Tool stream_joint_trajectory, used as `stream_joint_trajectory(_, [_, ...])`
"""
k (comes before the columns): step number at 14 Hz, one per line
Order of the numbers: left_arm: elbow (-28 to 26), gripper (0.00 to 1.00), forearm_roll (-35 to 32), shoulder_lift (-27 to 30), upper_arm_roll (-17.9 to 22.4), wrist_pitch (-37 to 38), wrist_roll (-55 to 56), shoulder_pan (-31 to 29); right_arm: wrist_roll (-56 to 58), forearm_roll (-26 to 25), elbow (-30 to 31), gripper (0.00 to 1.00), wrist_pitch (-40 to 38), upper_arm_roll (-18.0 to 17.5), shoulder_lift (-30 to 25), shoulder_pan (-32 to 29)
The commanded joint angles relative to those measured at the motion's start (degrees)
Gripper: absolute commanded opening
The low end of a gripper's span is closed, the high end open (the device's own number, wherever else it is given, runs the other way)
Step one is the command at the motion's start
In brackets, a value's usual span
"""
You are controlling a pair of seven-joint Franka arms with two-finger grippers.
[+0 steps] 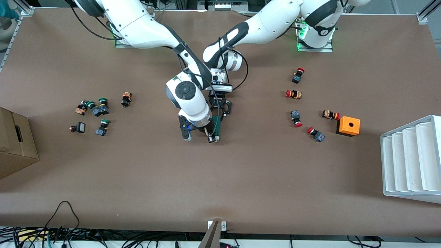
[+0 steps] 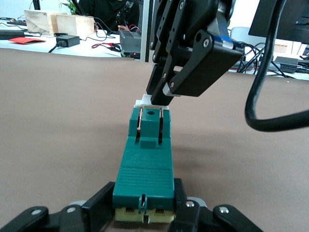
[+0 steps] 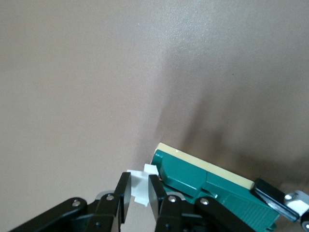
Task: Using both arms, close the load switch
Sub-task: 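Withdraw the right gripper while the left gripper releases the switch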
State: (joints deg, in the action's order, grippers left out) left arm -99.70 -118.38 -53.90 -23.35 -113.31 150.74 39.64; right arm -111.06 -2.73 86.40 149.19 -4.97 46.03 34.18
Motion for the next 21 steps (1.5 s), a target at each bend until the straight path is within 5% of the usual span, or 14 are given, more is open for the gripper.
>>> stream_joint_trajectory(1, [1.35, 0.47, -0.71, -2.09, 0.33, -0.68, 2.1, 0.44, 0.32, -0.78, -0.97, 0.26, -0.48, -0.39, 1.34, -0.34])
stream_joint_trajectory(3, [1.35, 0.47, -0.8, -2.09, 0.33, -0.68, 2.1, 0.44, 0.32, -0.61, -0.97, 0.39, -1.18, -0.48, 0.47, -1.13])
stream_joint_trajectory(6, [1.35, 0.47, -0.8, -2.09, 0.33, -0.68, 2.1, 0.44, 0.4, -0.52, -0.97, 0.97, -4.69, -0.48, -2.6, -2.36])
stream_joint_trajectory(9, [1.35, 0.48, -0.8, -2.09, 0.33, -0.68, 2.1, 0.44, 5.04, -0.52, -0.45, 0.99, -9.16, -0.91, -6.73, -4.64])
stream_joint_trajectory(12, [1.35, 1.0, -0.8, -2.09, 0.33, -0.68, 1.93, 0.44, 14.53, -0.52, -0.01, 0.99, -16.98, -1.71, -11.3, -7.1])
stream_joint_trajectory(21, [0.21, 1.0, 1.82, 2.21, -0.29, -0.95, -0.87, -0.62, 48.52, 3.79, 4.12, 0.99, -39.92, -4.16, -28.61, -22.03])
